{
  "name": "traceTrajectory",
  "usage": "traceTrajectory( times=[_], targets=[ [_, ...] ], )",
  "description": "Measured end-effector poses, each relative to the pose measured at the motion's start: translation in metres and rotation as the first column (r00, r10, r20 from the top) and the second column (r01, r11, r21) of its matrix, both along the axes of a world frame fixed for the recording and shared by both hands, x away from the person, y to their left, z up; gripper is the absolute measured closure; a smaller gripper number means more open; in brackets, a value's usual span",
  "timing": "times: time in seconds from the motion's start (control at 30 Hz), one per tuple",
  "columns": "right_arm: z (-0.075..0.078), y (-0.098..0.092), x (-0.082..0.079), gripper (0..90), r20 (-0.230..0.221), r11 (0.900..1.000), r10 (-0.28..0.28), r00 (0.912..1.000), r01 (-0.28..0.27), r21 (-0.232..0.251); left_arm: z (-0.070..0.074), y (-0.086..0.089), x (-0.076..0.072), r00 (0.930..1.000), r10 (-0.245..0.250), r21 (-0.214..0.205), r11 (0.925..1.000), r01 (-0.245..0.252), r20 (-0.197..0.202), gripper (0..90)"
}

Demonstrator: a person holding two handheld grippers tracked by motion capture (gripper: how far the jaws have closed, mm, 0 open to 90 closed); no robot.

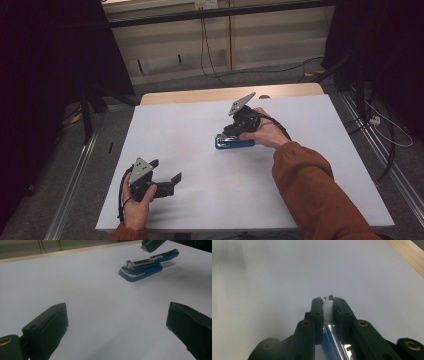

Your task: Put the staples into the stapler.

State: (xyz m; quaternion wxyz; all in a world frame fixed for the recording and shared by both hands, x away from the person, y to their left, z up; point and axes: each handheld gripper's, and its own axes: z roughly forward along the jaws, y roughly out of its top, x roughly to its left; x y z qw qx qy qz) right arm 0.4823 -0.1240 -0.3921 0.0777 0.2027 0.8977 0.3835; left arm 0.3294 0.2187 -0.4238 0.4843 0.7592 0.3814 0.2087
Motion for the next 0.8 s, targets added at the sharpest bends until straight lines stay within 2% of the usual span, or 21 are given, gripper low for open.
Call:
traceTrajectory(
  times=[0.1,0.13,0.27,0.5,0.53,0.8],
  targets=[
    [-0.001,0.001,0.001,79.2,0.002,0.9999,0.009,1.0000,-0.009,-0.004,0.000,0.000,0.000,1.0000,-0.002,0.002,1.0000,0.002,0.000,4.0],
    [-0.002,0.001,0.002,79.2,0.024,0.9991,0.039,0.9990,-0.038,-0.017,0.000,0.000,0.000,1.0000,0.000,-0.001,1.0000,0.000,0.000,4.0],
    [-0.004,0.002,0.003,79.2,0.040,0.9985,0.055,0.9977,-0.054,-0.011,0.000,0.000,0.000,1.0000,0.004,-0.003,1.0000,-0.004,-0.003,4.1],
    [-0.008,0.004,0.008,79.3,0.048,0.9951,0.097,0.9942,-0.096,-0.026,0.000,0.000,0.000,1.0000,0.000,-0.001,1.0000,0.000,0.000,4.1],
    [-0.010,0.004,0.010,79.3,0.046,0.9926,0.122,0.9915,-0.121,-0.004,0.000,0.000,0.000,1.0000,0.001,-0.002,1.0000,-0.001,-0.002,4.1],
    [-0.016,0.003,0.015,79.3,0.056,0.9908,0.133,0.9895,-0.132,-0.032,0.000,0.000,0.000,1.0000,0.000,-0.004,1.0000,0.000,-0.002,4.1]
  ],
)
